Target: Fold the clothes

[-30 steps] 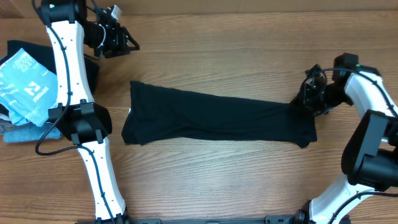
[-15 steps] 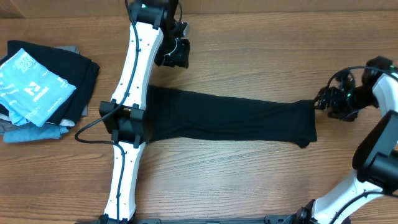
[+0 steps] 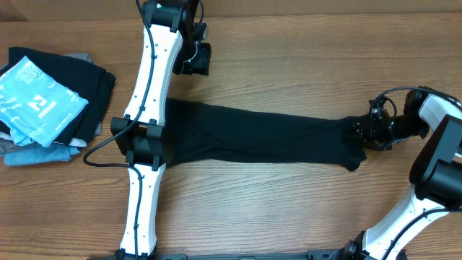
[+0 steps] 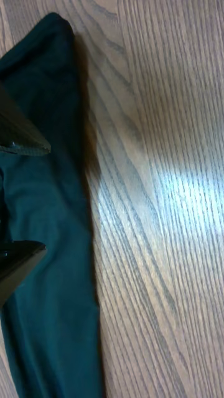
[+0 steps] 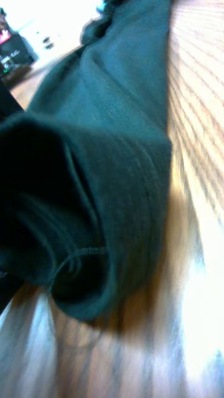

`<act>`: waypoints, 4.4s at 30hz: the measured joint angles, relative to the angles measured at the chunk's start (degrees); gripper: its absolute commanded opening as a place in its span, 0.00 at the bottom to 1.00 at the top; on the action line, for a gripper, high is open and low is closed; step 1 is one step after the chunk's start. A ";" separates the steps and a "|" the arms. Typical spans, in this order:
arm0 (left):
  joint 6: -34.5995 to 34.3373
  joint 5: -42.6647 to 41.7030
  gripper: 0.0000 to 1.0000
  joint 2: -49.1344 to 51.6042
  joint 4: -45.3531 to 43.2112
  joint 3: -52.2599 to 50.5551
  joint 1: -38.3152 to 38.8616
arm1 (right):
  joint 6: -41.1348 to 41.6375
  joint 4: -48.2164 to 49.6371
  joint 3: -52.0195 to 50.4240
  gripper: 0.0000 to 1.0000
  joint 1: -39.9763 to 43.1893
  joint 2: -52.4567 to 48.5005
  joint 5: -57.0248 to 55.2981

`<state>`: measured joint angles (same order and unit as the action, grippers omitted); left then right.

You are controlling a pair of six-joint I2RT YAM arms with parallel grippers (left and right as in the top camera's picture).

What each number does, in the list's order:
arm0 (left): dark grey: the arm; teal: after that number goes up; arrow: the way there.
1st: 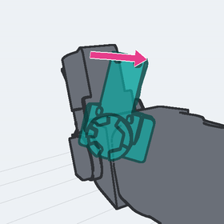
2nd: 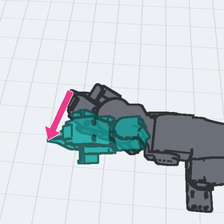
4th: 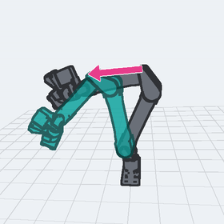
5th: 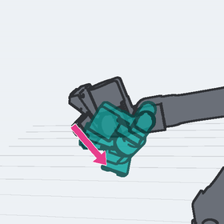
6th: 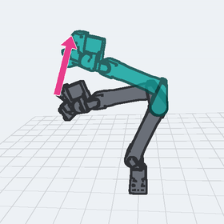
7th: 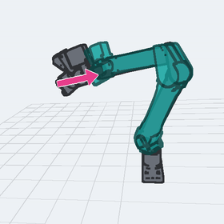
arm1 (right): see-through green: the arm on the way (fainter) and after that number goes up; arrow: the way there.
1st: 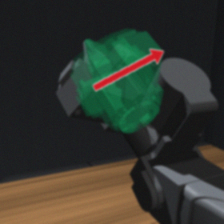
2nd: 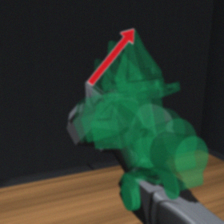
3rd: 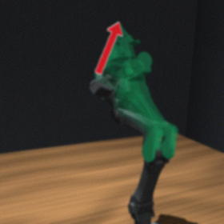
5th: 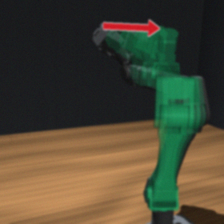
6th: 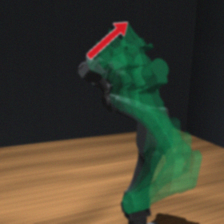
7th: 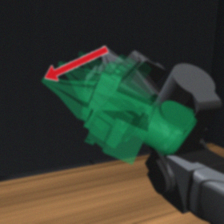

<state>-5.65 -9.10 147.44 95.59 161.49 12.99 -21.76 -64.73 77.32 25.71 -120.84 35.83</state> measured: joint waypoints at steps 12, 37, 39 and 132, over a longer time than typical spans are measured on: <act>0.02 0.20 0.43 0.00 -0.28 0.00 -0.02 | -2.91 13.81 0.04 0.04 0.72 -1.92 5.09; 19.41 -11.82 0.31 0.11 -12.35 -12.72 22.01 | 0.72 16.70 5.92 0.04 3.43 -1.92 -4.74; 20.85 -7.65 0.34 0.11 -12.57 -12.74 24.83 | 0.72 16.68 5.92 0.04 2.97 -1.92 -4.74; 16.55 3.76 0.31 0.09 -13.05 -28.96 34.23 | 0.72 16.37 5.92 0.04 2.75 -1.92 -4.74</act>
<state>10.90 -5.34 147.52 82.54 132.53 47.22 -21.04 -48.36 83.24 28.47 -122.76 31.09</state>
